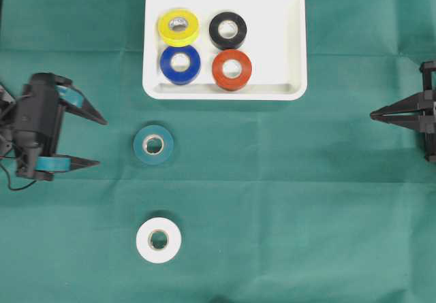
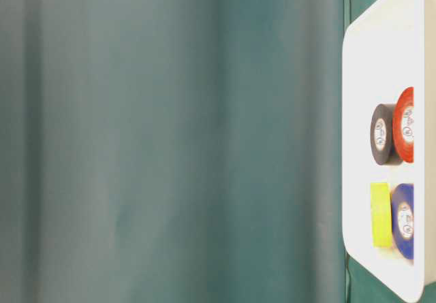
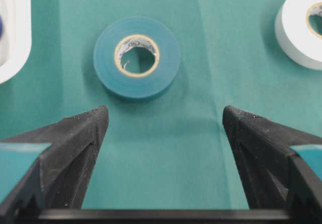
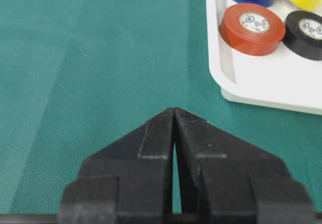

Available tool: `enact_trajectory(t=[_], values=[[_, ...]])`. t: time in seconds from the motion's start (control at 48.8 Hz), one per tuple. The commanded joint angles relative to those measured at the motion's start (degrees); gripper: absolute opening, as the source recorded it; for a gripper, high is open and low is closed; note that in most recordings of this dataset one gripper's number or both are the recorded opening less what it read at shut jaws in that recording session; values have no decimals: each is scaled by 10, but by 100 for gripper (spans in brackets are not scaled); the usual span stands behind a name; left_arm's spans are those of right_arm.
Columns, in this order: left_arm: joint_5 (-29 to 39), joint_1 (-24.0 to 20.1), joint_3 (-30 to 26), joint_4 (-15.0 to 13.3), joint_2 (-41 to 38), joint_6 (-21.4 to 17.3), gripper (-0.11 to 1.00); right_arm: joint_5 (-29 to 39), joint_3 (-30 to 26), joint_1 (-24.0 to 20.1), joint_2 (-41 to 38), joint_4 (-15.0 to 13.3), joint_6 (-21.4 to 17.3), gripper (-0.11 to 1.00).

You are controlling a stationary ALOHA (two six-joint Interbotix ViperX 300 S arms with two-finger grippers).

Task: Put the tape into the white case with the left arm.
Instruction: 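Move the left gripper over the teal tape roll and grasp it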

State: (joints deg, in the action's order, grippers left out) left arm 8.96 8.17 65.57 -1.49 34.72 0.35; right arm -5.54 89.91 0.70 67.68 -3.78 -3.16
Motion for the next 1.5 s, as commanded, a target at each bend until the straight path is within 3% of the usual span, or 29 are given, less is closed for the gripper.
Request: enact_trajectory(t=[0.0,0.574,1.476], values=[[-5,3,-30,0,-30,-1,96,-5,-7,1,-4,0,0,-9],[-1,5,-139,0,-218,-1,96,-5,-6,1,-4,0,-1,-9],[0,5,-191,1,-367,0,96,-5,-7,1,-4,0,-1,-9]])
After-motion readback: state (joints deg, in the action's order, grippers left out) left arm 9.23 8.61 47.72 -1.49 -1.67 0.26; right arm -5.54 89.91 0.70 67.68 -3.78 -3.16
